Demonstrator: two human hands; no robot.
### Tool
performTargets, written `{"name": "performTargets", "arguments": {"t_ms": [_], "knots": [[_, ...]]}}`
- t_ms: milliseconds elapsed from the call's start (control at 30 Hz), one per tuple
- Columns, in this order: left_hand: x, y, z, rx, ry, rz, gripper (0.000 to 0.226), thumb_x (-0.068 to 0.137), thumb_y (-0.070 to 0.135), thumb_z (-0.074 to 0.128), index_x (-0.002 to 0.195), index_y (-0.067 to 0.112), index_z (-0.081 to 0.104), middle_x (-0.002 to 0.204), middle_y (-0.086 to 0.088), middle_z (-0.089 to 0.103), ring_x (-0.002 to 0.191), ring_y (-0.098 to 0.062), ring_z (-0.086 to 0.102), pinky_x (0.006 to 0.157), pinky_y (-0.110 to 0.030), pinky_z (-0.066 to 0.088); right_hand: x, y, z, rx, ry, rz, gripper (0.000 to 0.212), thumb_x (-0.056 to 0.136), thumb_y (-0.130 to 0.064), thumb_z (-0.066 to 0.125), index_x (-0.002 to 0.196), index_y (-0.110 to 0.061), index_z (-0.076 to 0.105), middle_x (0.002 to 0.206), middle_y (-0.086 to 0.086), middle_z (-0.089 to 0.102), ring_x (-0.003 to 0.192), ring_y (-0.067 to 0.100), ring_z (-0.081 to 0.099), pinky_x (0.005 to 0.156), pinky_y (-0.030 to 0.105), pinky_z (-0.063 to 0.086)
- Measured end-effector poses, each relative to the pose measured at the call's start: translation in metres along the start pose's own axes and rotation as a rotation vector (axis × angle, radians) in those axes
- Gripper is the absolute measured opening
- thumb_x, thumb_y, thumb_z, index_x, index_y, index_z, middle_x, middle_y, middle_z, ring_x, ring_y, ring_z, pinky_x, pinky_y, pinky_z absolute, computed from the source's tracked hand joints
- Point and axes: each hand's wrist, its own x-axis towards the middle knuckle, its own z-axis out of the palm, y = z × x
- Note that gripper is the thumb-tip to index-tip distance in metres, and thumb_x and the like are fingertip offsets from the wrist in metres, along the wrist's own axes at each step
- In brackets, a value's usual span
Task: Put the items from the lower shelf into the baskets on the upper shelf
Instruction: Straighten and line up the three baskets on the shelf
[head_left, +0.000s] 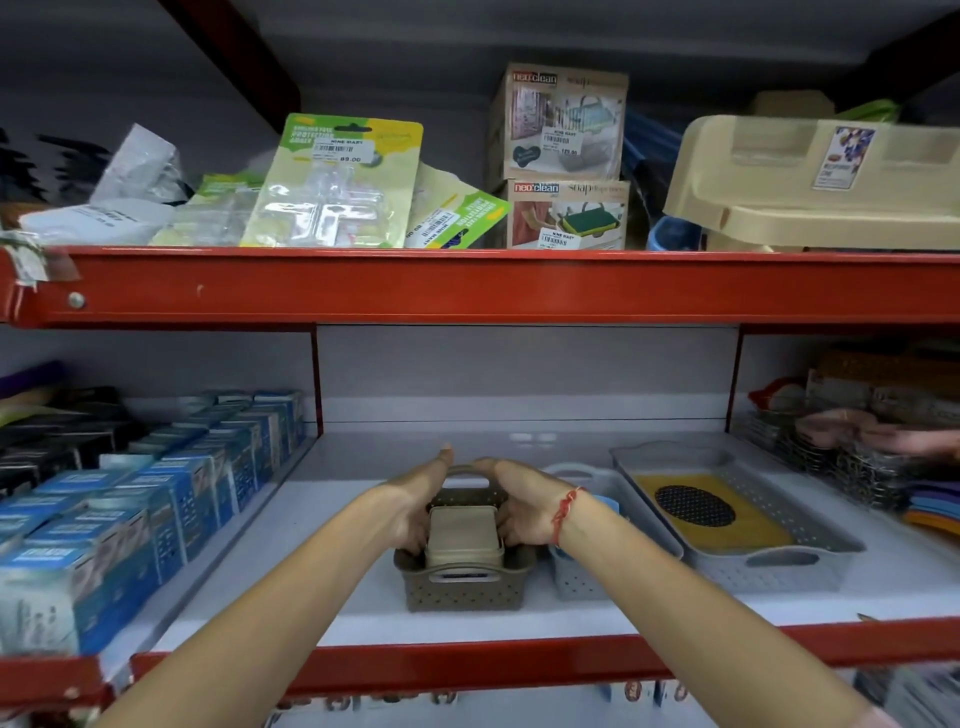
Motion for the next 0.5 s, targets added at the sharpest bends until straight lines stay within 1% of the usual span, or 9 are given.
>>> {"name": "performTargets", "arguments": {"t_ms": [100, 133, 167, 200, 233, 267, 400, 433, 500], "knots": [[-0.002, 0.001, 0.000, -0.029, -0.048, -0.033, 0.078, 0.095, 0.061, 0.021, 0.144, 0.000, 0.025, 0.052, -0.020, 0.066, 0.026, -0.017, 0.058, 0.024, -0.017, 0.041, 0.001, 0.001, 0.001, -0.010, 0.009, -0.008, 0.045, 0.097, -0.037, 0.045, 0.132, -0.008, 0.046, 0.078, 0.009, 0.058, 0.067, 0.017, 0.056, 0.055, 0.026, 0.047], [0.000, 0.000, 0.000, -0.053, -0.067, -0.045, 0.077, 0.095, 0.060, 0.021, 0.145, 0.001, 0.025, 0.053, -0.021, 0.068, 0.038, -0.014, 0.066, 0.034, -0.017, 0.050, 0.002, 0.002, 0.002, -0.009, 0.013, -0.015, 0.044, 0.097, -0.038, 0.045, 0.131, -0.010, 0.046, 0.079, 0.009, 0.058, 0.068, 0.017, 0.057, 0.054, 0.025, 0.047], [0.003, -0.002, 0.001, -0.074, -0.074, -0.045, 0.077, 0.095, 0.060, 0.022, 0.146, 0.003, 0.023, 0.080, -0.027, 0.074, 0.070, -0.013, 0.075, 0.060, -0.019, 0.059, 0.003, 0.005, 0.002, -0.013, 0.027, -0.035, 0.039, 0.096, -0.038, 0.046, 0.127, -0.014, 0.047, 0.080, 0.008, 0.058, 0.069, 0.016, 0.057, 0.054, 0.025, 0.047], [0.008, -0.006, 0.001, -0.065, -0.055, -0.017, 0.076, 0.095, 0.060, 0.024, 0.148, 0.006, 0.020, 0.121, -0.029, 0.062, 0.111, -0.019, 0.065, 0.092, -0.027, 0.053, 0.007, 0.007, 0.001, -0.025, 0.053, -0.069, 0.033, 0.096, -0.038, 0.047, 0.122, -0.018, 0.048, 0.081, 0.005, 0.057, 0.069, 0.014, 0.055, 0.054, 0.024, 0.045], [0.013, -0.011, 0.001, 0.005, -0.016, 0.046, 0.074, 0.095, 0.060, 0.025, 0.149, 0.010, 0.019, 0.147, -0.022, 0.039, 0.135, -0.026, 0.043, 0.110, -0.035, 0.036, 0.010, 0.010, -0.002, -0.042, 0.089, -0.128, 0.026, 0.096, -0.036, 0.047, 0.116, -0.022, 0.050, 0.082, 0.002, 0.055, 0.068, 0.011, 0.052, 0.053, 0.022, 0.042], [0.016, -0.014, 0.003, 0.078, 0.019, 0.117, 0.070, 0.096, 0.058, 0.026, 0.149, 0.013, 0.023, 0.155, -0.015, 0.027, 0.141, -0.028, 0.030, 0.114, -0.038, 0.026, 0.013, 0.012, -0.008, -0.071, 0.135, -0.209, 0.020, 0.094, -0.035, 0.048, 0.110, -0.024, 0.054, 0.083, -0.003, 0.052, 0.068, 0.007, 0.047, 0.054, 0.021, 0.038], [0.005, -0.020, 0.012, 0.284, 0.059, 0.425, 0.047, 0.099, 0.048, 0.034, 0.131, 0.021, 0.054, 0.140, -0.001, 0.051, 0.130, -0.021, 0.046, 0.108, -0.033, 0.032, 0.000, 0.023, -0.040, -0.389, 0.300, -0.425, 0.015, 0.092, -0.027, 0.051, 0.086, -0.023, 0.064, 0.076, -0.006, 0.056, 0.065, 0.004, 0.049, 0.058, 0.017, 0.039], [0.001, -0.024, 0.015, 0.356, 0.017, 0.488, 0.041, 0.098, 0.045, 0.036, 0.120, 0.022, 0.062, 0.129, 0.002, 0.060, 0.121, -0.018, 0.053, 0.104, -0.032, 0.038, -0.007, 0.028, -0.049, -0.524, 0.355, -0.457, 0.019, 0.093, -0.025, 0.050, 0.085, -0.022, 0.067, 0.075, -0.003, 0.062, 0.064, 0.008, 0.055, 0.057, 0.018, 0.042], [-0.007, -0.033, 0.022, 0.585, -0.028, 0.531, 0.036, 0.098, 0.039, 0.040, 0.081, 0.019, 0.065, 0.088, 0.000, 0.067, 0.087, -0.015, 0.061, 0.077, -0.027, 0.046, -0.020, 0.043, -0.065, -0.827, 0.434, -0.486, 0.028, 0.094, -0.024, 0.047, 0.080, -0.018, 0.071, 0.082, 0.010, 0.073, 0.073, 0.025, 0.066, 0.062, 0.030, 0.050]]}}
